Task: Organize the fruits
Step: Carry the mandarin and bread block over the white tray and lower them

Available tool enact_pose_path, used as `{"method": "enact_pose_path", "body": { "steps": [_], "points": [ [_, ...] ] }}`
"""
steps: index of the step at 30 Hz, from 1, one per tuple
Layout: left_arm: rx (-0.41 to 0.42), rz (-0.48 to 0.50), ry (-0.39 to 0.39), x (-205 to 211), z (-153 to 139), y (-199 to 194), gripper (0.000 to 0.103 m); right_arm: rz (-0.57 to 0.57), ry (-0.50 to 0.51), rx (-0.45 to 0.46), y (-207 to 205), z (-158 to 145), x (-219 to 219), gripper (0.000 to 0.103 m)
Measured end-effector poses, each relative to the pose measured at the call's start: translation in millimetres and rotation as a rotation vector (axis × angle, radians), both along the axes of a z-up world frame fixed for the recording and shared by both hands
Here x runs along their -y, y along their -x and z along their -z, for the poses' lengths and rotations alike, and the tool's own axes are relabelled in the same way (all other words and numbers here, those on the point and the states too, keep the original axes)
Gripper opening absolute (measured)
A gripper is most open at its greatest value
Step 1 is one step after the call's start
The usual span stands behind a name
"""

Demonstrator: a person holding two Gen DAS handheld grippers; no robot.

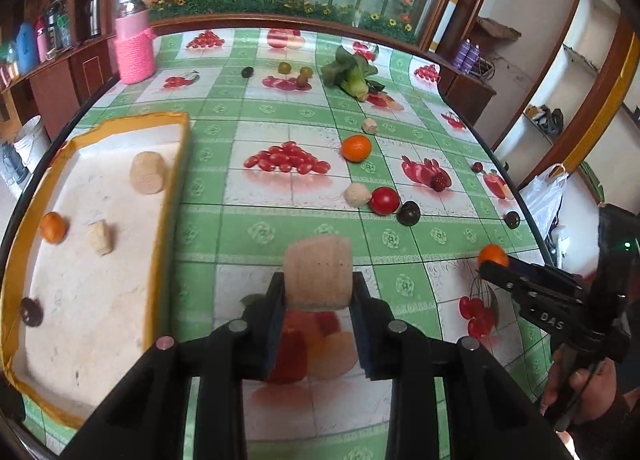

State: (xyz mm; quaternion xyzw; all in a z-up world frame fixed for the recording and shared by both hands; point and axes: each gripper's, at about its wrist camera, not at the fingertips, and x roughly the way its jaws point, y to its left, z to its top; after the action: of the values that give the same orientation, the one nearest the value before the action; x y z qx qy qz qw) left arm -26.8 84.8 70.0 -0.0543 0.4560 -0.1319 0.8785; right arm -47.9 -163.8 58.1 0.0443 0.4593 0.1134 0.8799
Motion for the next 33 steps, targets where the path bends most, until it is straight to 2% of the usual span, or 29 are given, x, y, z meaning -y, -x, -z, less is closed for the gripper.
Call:
{"method": "enact_pose_path", "body": {
  "steps": [11, 24, 28, 33],
  "points": [
    [0.046, -0.131, 0.022, -67, -11, 32, 0.033, -0.153, -0.037, 0.013, -14, -15, -80, 0.034],
    [0.046, -0.378, 0.016, -166, -4, 61, 0.033, -0.349, -0.076, 0.042, -39, -45, -180, 0.034],
    [0.030, -0.417, 0.029, -182, 3, 61, 0.033, -0.397, -0.086, 0.042, -51, -50, -210, 0.034],
    [0.001, -0.421, 0.037, -188, 15, 52, 0.033, -0.440, -0.087, 0.024, -73, -49, -247, 0.034]
  ]
}}
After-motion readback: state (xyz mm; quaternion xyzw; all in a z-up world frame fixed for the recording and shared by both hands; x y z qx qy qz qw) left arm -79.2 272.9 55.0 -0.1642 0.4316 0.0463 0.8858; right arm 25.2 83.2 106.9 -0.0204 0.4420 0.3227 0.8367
